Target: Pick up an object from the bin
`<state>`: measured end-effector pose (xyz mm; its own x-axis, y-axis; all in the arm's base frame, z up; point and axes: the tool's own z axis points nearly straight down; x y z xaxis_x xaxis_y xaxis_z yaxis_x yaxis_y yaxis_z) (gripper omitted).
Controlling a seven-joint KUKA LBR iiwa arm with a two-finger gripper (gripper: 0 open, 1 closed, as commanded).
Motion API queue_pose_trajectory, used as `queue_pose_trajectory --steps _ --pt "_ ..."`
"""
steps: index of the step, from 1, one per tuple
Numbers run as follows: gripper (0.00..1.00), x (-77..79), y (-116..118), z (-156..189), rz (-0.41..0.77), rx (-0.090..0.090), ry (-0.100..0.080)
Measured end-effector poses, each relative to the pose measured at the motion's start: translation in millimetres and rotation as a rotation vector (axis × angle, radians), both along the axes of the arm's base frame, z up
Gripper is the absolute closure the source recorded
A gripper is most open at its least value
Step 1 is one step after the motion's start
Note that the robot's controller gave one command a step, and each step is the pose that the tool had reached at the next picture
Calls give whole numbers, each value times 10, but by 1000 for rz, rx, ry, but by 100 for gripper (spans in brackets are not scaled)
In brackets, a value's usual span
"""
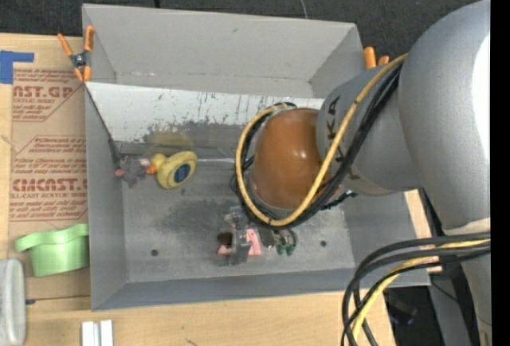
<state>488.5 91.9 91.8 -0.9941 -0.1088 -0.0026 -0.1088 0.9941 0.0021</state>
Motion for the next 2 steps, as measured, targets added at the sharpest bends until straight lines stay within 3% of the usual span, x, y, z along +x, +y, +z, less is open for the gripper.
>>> queue_pose_trajectory --steps 2 --pt "100 9 2 396 0 0 -2"
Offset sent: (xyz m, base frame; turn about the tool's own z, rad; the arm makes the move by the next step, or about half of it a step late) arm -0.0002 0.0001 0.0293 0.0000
